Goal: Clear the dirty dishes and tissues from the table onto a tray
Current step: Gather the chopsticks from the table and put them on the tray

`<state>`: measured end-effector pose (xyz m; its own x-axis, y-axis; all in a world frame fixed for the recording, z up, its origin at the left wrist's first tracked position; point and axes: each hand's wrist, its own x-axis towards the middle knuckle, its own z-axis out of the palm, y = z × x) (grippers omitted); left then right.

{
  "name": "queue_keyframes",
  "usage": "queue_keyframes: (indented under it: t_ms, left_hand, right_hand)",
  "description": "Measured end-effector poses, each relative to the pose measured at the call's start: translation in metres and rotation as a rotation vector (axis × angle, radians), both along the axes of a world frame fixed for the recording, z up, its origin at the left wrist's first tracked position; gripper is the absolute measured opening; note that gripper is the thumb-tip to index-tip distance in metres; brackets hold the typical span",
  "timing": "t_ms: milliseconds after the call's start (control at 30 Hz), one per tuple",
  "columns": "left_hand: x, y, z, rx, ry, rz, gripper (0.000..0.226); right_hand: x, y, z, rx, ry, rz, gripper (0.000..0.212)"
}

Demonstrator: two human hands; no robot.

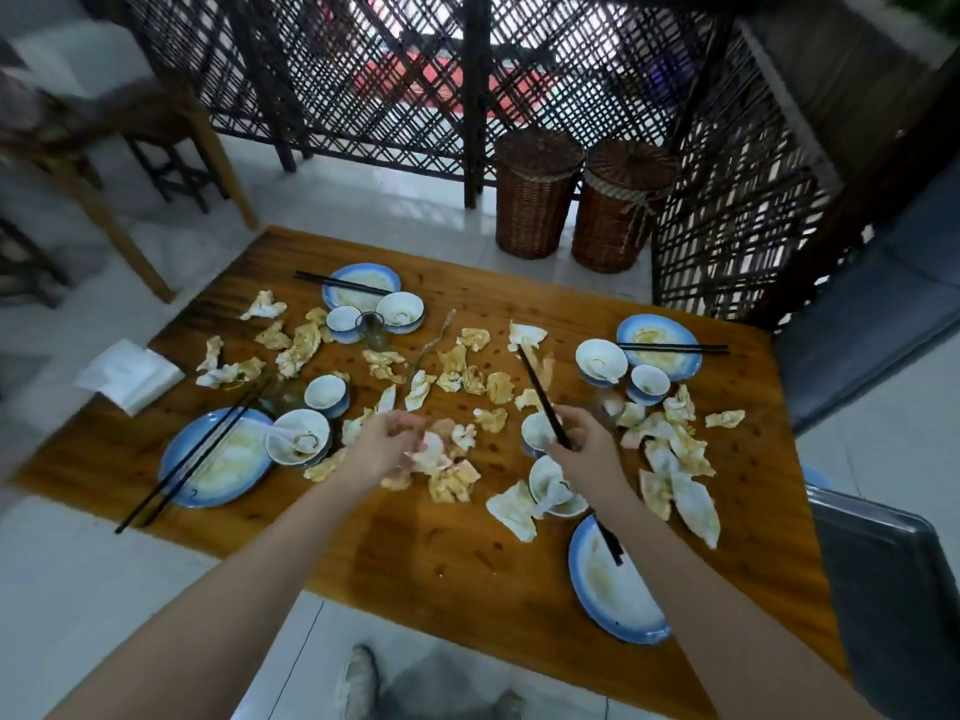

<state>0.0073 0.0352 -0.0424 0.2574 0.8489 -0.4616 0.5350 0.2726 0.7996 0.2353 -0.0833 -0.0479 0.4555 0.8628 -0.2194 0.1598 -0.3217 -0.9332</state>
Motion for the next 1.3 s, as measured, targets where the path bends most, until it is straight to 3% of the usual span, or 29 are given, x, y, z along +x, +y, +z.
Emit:
queue_keyframes:
  t_ms: [567,733,1200,1300]
  left_hand:
    - [-0.229,0.101,-0.036,-0.037,0.092,0.238,0.016]
    - [-0.263,0.122,-0.053,0.013,0.123,0.206,0.013]
    - [-0.278,0.179,-0.116,0.167,0.447,-0.156,0.058]
    - [-0.275,0.184,-0.125,0.196,0.431,-0.190,0.060]
  right_hand:
    - [-0.192,0.149,0.012,-0.097,0.050,0.094,0.042]
    - [-0.230,0.179,0.001,-0.125,0.052,0.110,0.039]
    - [-0.243,0.214,-0.021,-0.238,0.056,0.038,0.040]
    - [-0.237,0.212,-0.023,-0.258,0.062,-0.002,0.040]
